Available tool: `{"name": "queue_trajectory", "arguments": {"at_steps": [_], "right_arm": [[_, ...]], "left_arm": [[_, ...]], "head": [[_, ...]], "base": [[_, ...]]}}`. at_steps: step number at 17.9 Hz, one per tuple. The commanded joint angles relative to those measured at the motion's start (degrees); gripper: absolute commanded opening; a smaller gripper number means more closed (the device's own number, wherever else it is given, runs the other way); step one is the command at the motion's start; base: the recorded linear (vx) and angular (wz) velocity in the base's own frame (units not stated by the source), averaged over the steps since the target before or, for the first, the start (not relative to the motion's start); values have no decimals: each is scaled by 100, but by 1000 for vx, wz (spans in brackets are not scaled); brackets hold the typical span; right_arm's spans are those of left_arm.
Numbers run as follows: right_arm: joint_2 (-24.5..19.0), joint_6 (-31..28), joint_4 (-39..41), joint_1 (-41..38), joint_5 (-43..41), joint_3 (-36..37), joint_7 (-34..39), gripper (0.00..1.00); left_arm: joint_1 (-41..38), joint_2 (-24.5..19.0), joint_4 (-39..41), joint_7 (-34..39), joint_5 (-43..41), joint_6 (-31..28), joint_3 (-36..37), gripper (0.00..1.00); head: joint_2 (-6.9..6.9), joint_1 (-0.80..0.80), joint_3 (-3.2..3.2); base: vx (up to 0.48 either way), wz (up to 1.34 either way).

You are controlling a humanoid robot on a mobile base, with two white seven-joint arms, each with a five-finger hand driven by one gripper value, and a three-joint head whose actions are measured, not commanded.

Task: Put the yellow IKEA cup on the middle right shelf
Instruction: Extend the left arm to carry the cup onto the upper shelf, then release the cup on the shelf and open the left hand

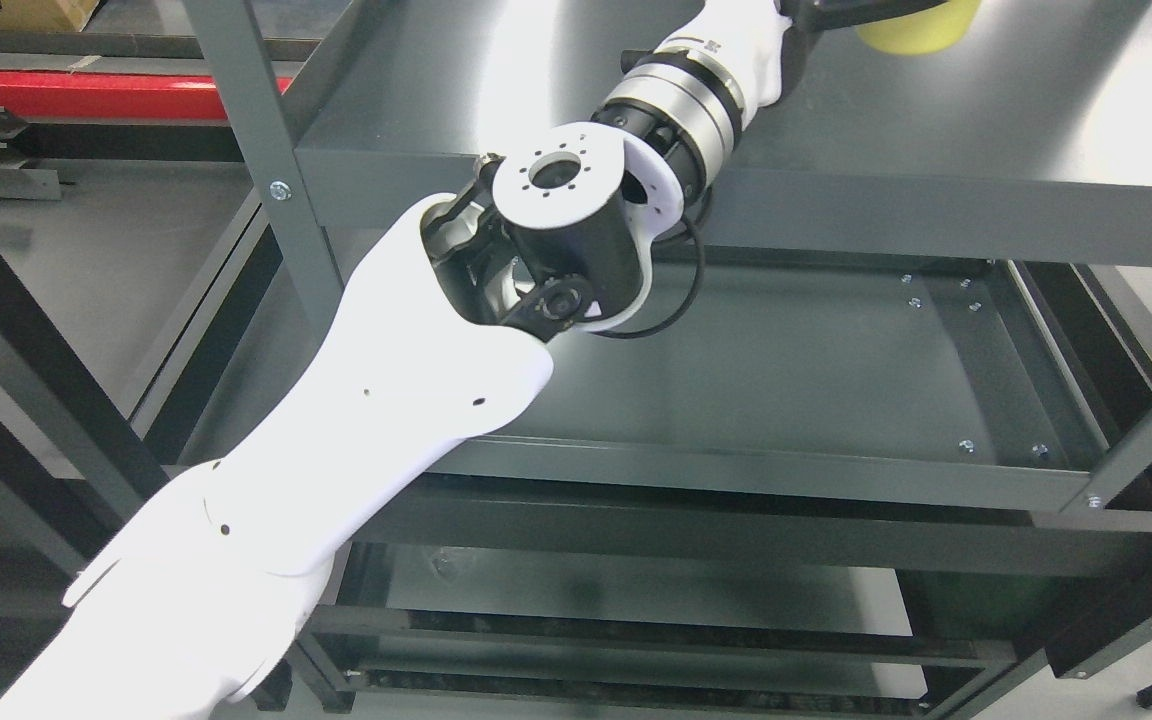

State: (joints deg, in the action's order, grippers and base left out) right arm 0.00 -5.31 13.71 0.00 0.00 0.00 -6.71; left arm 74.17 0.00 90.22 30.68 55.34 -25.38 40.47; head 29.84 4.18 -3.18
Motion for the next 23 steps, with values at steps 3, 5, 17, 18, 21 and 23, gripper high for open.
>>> {"name": "queue_trajectory", "arguments": {"at_steps": [3,5,17,18,21,23], "right_arm": [[100,-5,0,-79,-141,-97,3,99],[100,-5,0,-79,-141,-97,3,99],[100,-5,0,-79,-141,-97,3,99],[100,-5,0,-79,-141,-97,3,99],[100,-5,0,-79,-141,-97,3,99],[100,-5,0,-79,-141,-97,3,99]], "left_arm": [[98,-100,-707,-44,-173,-810,-110,44],[107,-100,-707,-219,-199,-845,-101,55],[335,-100,-489,-624,-1165,-986,-819,99],[353,-100,-331,-624,-1174,-986,-970,99],[405,-100,100,-668,-1175,-942,-1173,99],[406,-100,346,-668,-1166,-933,-1313,99]], "head": [[0,0,0],[0,0,0],[0,0,0],[0,0,0],[0,0,0],[0,0,0]], "base": [[0,0],[0,0],[0,0],[0,0],[0,0],[0,0]]}}
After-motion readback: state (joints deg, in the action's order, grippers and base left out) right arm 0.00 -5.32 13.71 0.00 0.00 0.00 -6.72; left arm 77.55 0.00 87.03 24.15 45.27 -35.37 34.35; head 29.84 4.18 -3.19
